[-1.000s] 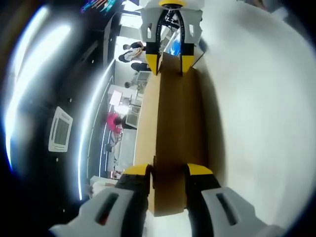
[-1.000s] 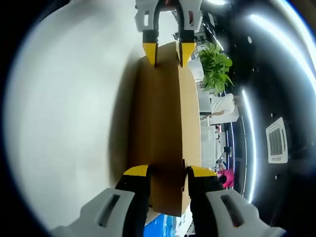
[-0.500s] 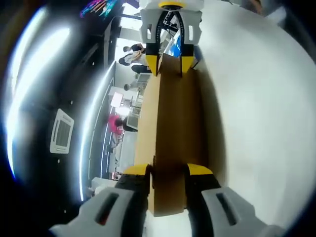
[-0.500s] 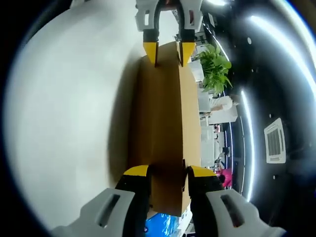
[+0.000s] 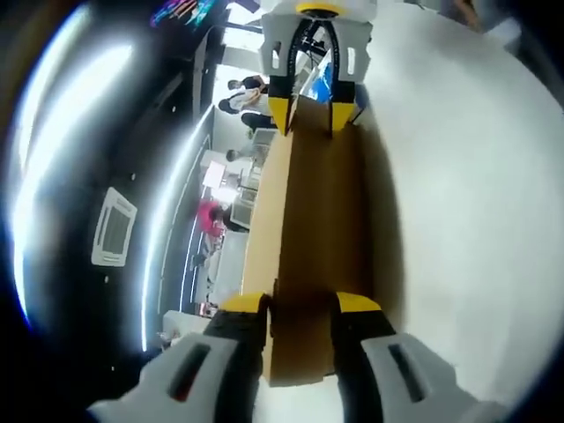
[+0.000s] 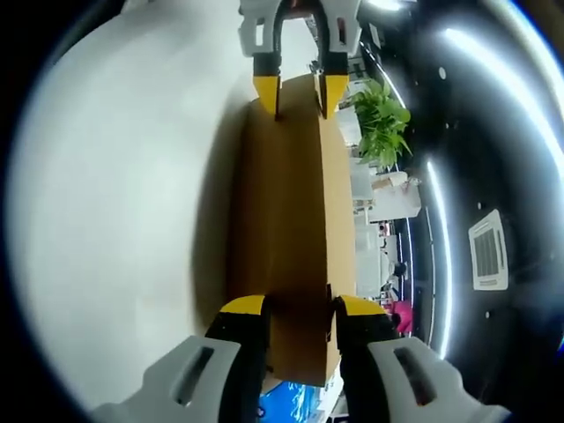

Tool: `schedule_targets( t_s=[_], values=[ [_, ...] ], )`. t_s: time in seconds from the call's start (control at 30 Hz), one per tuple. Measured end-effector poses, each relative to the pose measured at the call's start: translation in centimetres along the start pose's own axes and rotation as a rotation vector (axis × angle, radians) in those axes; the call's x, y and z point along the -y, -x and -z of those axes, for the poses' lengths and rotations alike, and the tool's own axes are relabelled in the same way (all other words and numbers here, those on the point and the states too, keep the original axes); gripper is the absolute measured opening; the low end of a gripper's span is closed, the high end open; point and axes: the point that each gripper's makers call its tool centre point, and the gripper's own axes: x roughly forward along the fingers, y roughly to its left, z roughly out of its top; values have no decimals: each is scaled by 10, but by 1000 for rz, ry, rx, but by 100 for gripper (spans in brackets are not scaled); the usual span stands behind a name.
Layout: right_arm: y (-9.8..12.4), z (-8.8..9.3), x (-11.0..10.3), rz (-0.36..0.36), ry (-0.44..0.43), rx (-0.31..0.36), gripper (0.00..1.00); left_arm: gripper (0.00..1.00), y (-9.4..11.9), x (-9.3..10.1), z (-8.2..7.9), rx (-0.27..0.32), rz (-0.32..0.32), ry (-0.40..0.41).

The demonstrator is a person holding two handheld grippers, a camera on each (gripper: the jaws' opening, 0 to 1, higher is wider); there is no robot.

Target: Operate the shoe box by opening the lid, removing the specified soft item, and placing it in the target area until the item is outside and the box remains undamaged.

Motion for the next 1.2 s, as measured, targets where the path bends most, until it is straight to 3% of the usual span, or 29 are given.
schedule_targets(
  t_s=[0.1,0.17,0.23,0.33,0.5,0.77,1.0,1.2],
  values=[
    [0,0,0,-1,-8,2,29,40,5,3,-6,43,22,130],
    [0,0,0,-2,-12,3,29,47,15,0,-13,83,57,305],
    [0,0,0,-2,-21,5,30,53,23,-4,-15,105,77,402],
    [0,0,0,-5,-45,11,30,59,41,-8,-19,156,112,614],
    [0,-1,0,-5,-65,13,30,72,67,-13,-9,158,99,796],
    [-1,-2,-1,10,-88,13,30,94,116,-5,19,109,59,954],
    [-1,-2,-2,30,-94,13,31,99,136,10,33,72,44,1006],
    [-4,-3,0,28,-115,17,31,99,141,4,28,96,35,1028]
  ],
)
